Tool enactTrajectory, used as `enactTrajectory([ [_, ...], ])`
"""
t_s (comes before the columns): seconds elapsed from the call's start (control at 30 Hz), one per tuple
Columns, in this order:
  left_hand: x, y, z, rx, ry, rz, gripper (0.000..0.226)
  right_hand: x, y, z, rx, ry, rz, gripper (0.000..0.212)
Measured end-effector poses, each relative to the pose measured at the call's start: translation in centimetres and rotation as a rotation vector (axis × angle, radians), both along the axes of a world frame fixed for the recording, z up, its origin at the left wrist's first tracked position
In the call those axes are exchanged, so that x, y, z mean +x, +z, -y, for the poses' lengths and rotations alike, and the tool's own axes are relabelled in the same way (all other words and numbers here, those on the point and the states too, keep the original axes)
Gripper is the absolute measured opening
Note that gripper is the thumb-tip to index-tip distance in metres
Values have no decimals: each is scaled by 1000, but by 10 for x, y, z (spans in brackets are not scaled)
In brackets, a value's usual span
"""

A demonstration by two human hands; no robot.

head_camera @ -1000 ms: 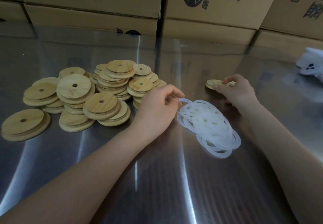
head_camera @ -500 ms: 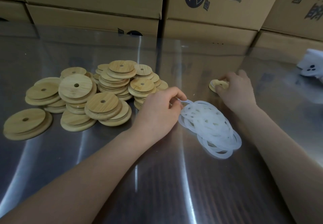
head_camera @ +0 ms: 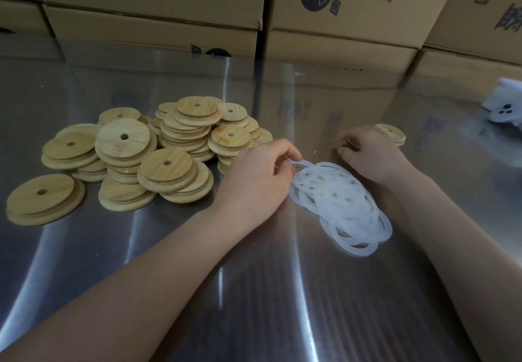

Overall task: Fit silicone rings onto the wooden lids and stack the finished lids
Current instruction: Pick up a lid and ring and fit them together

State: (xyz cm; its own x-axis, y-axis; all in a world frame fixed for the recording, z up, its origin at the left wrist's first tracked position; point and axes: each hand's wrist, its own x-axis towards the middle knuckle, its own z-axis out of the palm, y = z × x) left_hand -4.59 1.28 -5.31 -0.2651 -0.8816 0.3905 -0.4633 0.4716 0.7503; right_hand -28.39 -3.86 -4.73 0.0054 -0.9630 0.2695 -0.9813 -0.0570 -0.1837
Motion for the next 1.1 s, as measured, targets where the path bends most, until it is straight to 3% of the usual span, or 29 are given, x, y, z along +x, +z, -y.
enactTrajectory([
  [0.37,8,12,1,-207,194,84,23,-13,-4,5,0,-134,33,26],
  [0.5,12,16,1,-321,361,207,19,-15,-4,5,18,-182,57,30],
  [0.67,14,15,4,-275,474,419,25,-4,-2,-2,22,-256,47,35],
  [0.87,14,12,8,-204,511,619,33,31,7,-15,-150,92,139,23],
  [1.1,14,10,10,-169,488,679,31,62,8,-27,-54,215,126,17],
])
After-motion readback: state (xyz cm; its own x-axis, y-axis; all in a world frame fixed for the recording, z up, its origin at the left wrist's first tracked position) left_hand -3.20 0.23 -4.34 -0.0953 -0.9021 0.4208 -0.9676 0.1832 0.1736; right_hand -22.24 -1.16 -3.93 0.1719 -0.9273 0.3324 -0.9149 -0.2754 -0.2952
